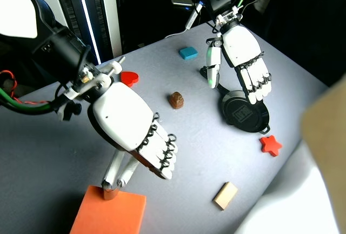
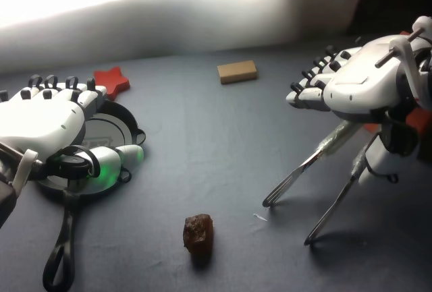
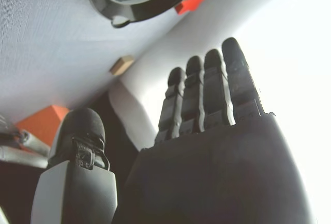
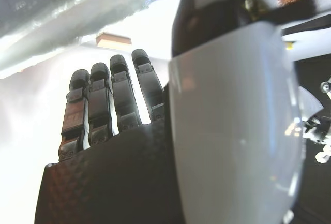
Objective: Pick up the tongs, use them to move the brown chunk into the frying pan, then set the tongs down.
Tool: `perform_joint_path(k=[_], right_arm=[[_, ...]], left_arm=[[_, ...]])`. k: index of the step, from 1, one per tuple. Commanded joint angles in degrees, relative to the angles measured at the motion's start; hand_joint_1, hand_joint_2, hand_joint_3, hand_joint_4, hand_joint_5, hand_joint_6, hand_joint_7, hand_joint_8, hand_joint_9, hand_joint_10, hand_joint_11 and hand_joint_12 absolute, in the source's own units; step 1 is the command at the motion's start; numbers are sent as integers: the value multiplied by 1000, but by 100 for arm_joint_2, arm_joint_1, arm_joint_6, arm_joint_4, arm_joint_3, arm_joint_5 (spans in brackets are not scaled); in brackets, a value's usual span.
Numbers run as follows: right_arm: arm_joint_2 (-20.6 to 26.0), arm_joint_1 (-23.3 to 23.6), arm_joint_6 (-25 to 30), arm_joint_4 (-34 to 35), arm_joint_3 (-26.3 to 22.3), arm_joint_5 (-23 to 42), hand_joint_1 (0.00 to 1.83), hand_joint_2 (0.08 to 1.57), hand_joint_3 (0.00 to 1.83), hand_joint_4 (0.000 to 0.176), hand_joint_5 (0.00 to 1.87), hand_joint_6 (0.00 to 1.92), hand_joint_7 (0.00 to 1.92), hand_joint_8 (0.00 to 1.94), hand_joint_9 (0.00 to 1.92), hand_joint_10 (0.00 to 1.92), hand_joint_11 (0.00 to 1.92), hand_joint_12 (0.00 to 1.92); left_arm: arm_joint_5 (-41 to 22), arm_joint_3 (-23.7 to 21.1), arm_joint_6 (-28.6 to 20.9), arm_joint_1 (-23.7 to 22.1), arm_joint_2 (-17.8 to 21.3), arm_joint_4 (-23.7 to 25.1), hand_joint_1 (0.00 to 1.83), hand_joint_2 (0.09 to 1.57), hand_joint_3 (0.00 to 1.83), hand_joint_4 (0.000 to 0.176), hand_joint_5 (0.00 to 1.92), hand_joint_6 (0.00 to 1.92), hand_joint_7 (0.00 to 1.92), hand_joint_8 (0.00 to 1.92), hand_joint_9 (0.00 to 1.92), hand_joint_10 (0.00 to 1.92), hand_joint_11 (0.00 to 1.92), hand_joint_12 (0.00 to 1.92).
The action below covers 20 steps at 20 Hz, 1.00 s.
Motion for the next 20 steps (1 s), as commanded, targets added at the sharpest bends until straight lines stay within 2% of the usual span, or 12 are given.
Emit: perform_joint_path(k=[1, 2, 5, 8, 9, 12, 14, 16, 17, 20], right_arm=[[-8, -3, -72, -175, 27, 296, 891, 857, 13, 0, 0, 0, 0, 0, 0, 0, 0, 0], [-34, -26, -59, -175, 72, 273, 914, 853, 10, 0, 0, 0, 0, 0, 0, 0, 0, 0], [-106, -31, -71, -99, 223, 118, 914, 864, 13, 0, 0, 0, 0, 0, 0, 0, 0, 0], [-79, 17, -510, 429, 235, 37, 953, 883, 19, 0, 0, 0, 0, 0, 0, 0, 0, 0], [-53, 52, -640, 611, 235, 13, 910, 881, 15, 0, 0, 0, 0, 0, 0, 0, 0, 0], [-4, 84, -726, 675, 236, 9, 908, 861, 5, 0, 0, 0, 0, 0, 0, 0, 0, 0], [-1, 51, -801, 675, 243, 35, 894, 852, 1, 0, 0, 0, 0, 0, 0, 0, 0, 0], [-24, -21, -880, 674, 270, 145, 847, 859, 4, 0, 0, 0, 0, 0, 0, 0, 0, 0], [-40, -43, -924, 674, 283, 178, 873, 858, 3, 0, 0, 0, 0, 0, 0, 0, 0, 0], [-114, -70, -948, 674, 423, 213, 945, 863, 4, 0, 0, 0, 0, 0, 0, 0, 0, 0]], left_arm=[[-439, 5, -2, -43, 16, 377, 91, 1262, 1, 13, 44, 1, 54, 0, 34, 1, 0, 158], [-439, 2, -2, -47, 16, 377, 78, 1274, 5, 13, 28, 1, 40, 0, 24, 1, 0, 118], [-439, -23, -2, -70, 16, 377, 85, 1278, 1, 5, 45, 6, 67, 5, 46, 6, 0, 202], [-439, -65, -2, -86, 16, 375, 143, 1264, 0, 17, 87, 10, 88, 4, 80, 9, 0, 298], [-439, -77, -2, -92, 16, 375, 100, 1269, 1, 13, 69, 1, 79, 3, 71, 2, 0, 227], [-439, -90, -3, -101, 16, 374, 72, 1271, 2, 7, 68, 0, 90, 6, 75, 3, 0, 224], [-439, -86, -3, -109, 16, 374, 100, 1261, 0, 0, 92, 5, 114, 6, 106, 10, 0, 328], [-450, -82, -4, -112, 16, 374, 91, 1269, 1, 4, 65, 0, 93, 1, 88, 2, 0, 287], [-464, -82, -11, -112, 16, 374, 82, 1275, 3, 12, 50, 2, 83, 1, 70, 3, 0, 230], [-478, -82, -31, -125, 17, 374, 77, 1269, 0, 17, 67, 9, 86, 3, 70, 5, 0, 214]])
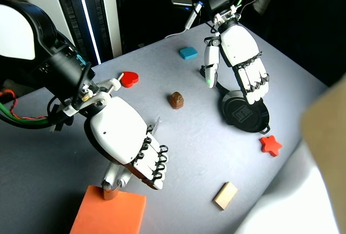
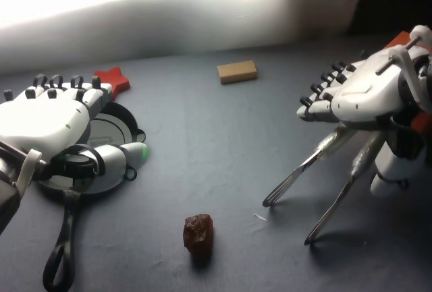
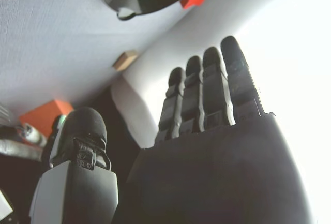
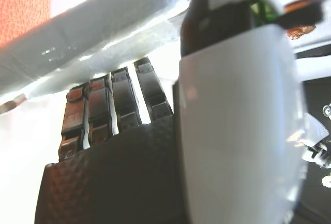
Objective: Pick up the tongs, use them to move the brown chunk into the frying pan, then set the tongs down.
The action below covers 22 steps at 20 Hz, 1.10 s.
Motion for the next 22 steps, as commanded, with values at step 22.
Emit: perform_joint_path(k=[22], right_arm=[[-206, -294, -485, 259, 462, 628, 951, 860, 1, 0, 0, 0, 0, 0, 0, 0, 0, 0]], left_arm=[[-448, 31, -83, -95, 16, 364, 110, 1282, 2, 9, 60, 2, 72, 0, 64, 0, 0, 239]])
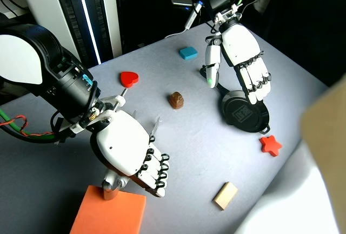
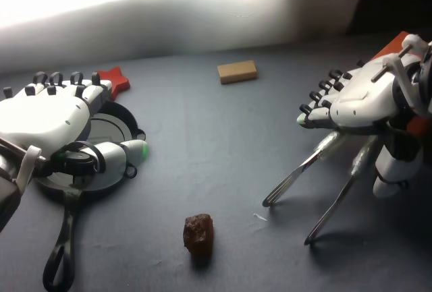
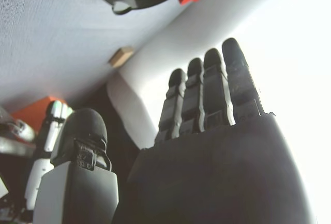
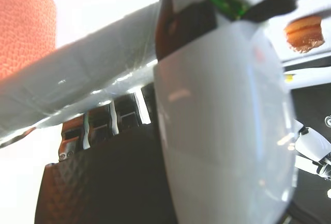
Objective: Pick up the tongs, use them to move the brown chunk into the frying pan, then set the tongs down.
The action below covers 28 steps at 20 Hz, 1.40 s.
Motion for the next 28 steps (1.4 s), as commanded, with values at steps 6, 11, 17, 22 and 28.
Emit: perform_joint_path(k=[6, 11, 17, 22, 28], right_arm=[[30, 40, 28, -143, 32, 313, 990, 868, 4, 0, 0, 0, 0, 0, 0, 0, 0, 0], [27, 50, 62, -124, 32, 328, 1046, 894, 14, 0, 16, 7, 7, 3, 10, 4, 0, 0], [14, 8, 101, -124, 35, 376, 1062, 965, 13, 0, 85, 9, 97, 14, 91, 10, 0, 181], [15, 10, 102, -124, 34, 380, 1061, 1054, 16, 0, 414, 39, 489, 25, 429, 47, 0, 1147], [17, 30, 103, -124, 33, 379, 1141, 1064, 6, 0, 778, 61, 872, 26, 813, 74, 268, 1265]], left_arm=[[-463, 54, -29, -42, 16, 371, 81, 1288, 1, 1, 54, 1, 75, 0, 68, 1, 0, 293], [-463, 52, -35, -41, 16, 371, 117, 1275, 0, 10, 84, 7, 100, 4, 84, 4, 0, 301], [-484, 35, -36, -40, 16, 371, 107, 1281, 0, 11, 88, 4, 106, 2, 92, 3, 0, 295], [-543, 34, 2, -40, 16, 285, 105, 1270, 0, 8, 91, 8, 114, 3, 100, 2, 0, 381], [-792, 30, 254, -76, 12, -63, 105, 1280, 0, 9, 76, 9, 93, 4, 76, 7, 0, 315]])
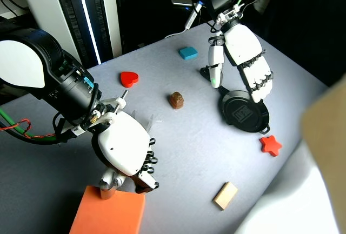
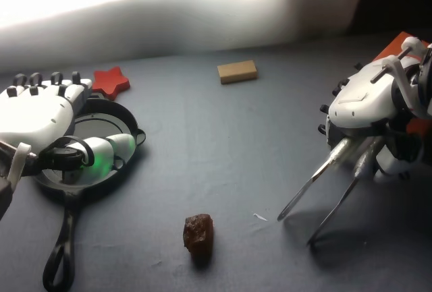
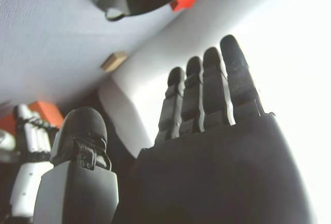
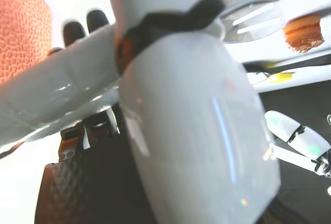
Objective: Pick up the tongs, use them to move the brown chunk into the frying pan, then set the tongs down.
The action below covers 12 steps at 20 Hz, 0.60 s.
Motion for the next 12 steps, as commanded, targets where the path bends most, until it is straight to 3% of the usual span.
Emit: perform_joint_path(k=[1, 3, 6, 12], right_arm=[[28, 64, 17, -150, 4, 275, 1132, 1073, 9, 0, 794, 63, 895, 30, 835, 78, 293, 1269], [28, 76, 37, -149, 3, 261, 1131, 1077, 8, 0, 813, 58, 914, 22, 855, 68, 319, 1254], [34, 123, 78, -145, -8, 210, 1134, 1079, 7, 0, 826, 58, 928, 22, 867, 65, 336, 1253], [134, 274, 148, -142, -224, 161, 1111, 1086, 8, 0, 871, 65, 956, 22, 887, 60, 362, 1259]], left_arm=[[-455, 2, 80, -71, 13, 307, 93, 1281, 0, 10, 69, 5, 95, 3, 81, 7, 0, 329], [-556, -19, 142, -83, 7, 238, 59, 1292, 3, 16, 52, 1, 78, 1, 67, 2, 0, 244], [-622, -37, 142, -98, 2, 200, 43, 1296, 3, 11, 48, 1, 70, 0, 65, 1, 0, 254], [-625, -53, -110, -70, -8, 196, 91, 1282, 0, 11, 95, 10, 127, 6, 117, 9, 0, 406]])
